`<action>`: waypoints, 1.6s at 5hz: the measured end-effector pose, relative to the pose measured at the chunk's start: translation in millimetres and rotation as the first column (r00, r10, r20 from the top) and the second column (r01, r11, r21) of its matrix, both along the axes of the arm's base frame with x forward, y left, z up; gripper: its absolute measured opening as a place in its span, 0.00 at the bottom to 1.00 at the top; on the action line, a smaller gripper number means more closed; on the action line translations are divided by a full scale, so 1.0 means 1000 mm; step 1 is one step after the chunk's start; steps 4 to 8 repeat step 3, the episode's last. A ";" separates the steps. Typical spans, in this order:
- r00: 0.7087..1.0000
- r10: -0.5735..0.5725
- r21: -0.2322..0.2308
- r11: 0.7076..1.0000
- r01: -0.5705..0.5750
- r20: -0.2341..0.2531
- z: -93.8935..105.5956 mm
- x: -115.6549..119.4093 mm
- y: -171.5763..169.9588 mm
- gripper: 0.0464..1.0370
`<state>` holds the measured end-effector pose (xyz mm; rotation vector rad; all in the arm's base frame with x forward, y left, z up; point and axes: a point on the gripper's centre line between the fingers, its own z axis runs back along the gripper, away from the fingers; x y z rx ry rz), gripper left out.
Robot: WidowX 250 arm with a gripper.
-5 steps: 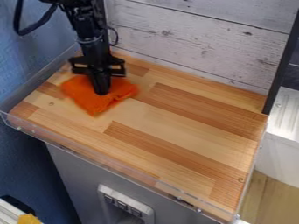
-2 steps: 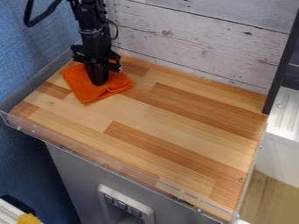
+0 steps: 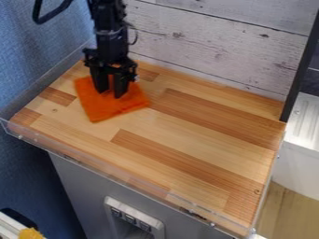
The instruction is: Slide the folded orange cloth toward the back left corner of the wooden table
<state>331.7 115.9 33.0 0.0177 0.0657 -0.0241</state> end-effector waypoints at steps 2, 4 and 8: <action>0.999 -0.020 -0.010 1.000 0.020 0.038 0.049 -0.015 -0.069 0.96; 0.998 -0.015 -0.009 1.000 0.016 0.063 0.066 -0.028 -0.098 0.96; 0.998 -0.015 -0.009 1.000 0.016 0.063 0.066 -0.028 -0.098 0.96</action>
